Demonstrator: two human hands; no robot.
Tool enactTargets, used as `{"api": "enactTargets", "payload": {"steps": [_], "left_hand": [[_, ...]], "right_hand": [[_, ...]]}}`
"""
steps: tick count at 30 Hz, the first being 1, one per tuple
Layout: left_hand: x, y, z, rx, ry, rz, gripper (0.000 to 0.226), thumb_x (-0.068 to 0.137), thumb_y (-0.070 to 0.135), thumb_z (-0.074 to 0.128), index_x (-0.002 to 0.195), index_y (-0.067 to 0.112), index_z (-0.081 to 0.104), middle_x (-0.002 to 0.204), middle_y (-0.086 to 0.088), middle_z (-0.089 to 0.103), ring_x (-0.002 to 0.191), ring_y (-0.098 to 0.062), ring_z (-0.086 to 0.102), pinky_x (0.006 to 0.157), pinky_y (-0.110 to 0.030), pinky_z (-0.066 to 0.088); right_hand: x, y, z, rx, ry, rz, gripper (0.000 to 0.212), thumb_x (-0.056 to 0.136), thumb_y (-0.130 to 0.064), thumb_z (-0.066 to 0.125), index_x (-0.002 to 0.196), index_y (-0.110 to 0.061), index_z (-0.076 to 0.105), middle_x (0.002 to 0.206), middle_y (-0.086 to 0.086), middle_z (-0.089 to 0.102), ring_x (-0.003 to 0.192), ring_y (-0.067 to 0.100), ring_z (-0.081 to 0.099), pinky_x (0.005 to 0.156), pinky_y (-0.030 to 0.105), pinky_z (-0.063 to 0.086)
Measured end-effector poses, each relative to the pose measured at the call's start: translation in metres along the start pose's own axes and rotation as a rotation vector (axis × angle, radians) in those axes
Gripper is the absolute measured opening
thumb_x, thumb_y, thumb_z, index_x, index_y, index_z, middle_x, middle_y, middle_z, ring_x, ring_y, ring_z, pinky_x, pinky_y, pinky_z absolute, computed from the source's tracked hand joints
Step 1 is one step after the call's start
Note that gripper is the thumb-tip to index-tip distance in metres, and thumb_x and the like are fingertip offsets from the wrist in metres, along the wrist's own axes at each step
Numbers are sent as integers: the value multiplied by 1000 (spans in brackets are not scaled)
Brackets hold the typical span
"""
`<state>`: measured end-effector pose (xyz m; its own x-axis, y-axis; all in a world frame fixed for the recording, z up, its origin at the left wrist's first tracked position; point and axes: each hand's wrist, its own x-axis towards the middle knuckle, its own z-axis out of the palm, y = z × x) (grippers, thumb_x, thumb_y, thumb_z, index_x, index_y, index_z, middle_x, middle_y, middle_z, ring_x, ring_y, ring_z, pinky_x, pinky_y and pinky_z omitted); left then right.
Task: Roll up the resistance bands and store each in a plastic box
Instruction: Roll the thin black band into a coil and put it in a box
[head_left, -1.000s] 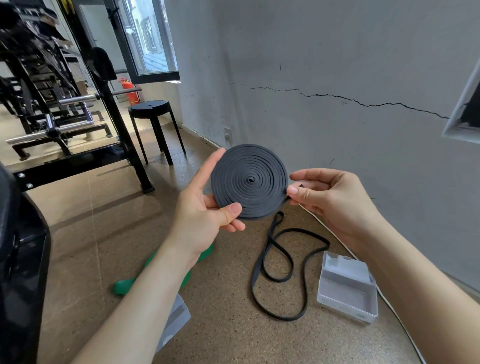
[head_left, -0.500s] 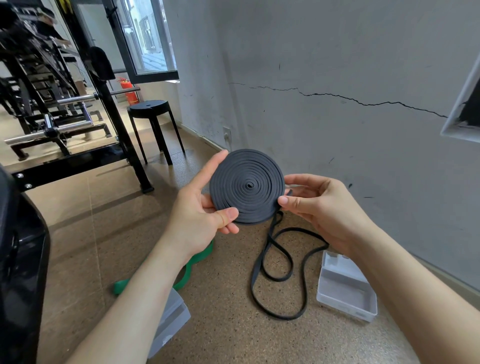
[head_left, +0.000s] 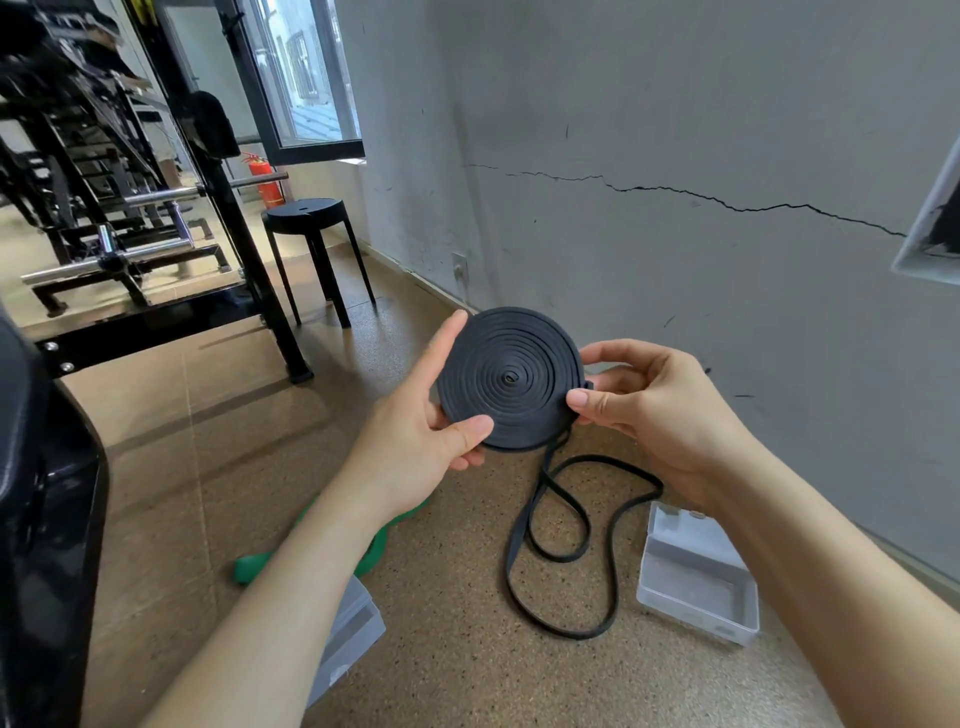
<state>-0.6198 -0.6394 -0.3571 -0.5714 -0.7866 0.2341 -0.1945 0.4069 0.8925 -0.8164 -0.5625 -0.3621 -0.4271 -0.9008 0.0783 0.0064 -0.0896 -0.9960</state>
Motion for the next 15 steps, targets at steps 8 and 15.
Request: {"api": "enactTargets", "payload": {"steps": [8,15], "left_hand": [[9,13,26,-81,30,22,95,82,-10,65,122,67,27,94,-6,70,61,-25,69,54,-23,54],[38,-5,99,-185,-64,-114,85,84,-8,63,130,55,30,99,-12,68,56,-20,64,55,-28,55]], "right_hand": [[7,-11,-31,17,-58,129,40,70,-5,79,108,1,68,106,23,69,82,20,67,73,24,54],[10,-3,-90,-245,90,88,26,79,0,76,103,6,68,91,26,72,76,28,70,75,30,61]]}}
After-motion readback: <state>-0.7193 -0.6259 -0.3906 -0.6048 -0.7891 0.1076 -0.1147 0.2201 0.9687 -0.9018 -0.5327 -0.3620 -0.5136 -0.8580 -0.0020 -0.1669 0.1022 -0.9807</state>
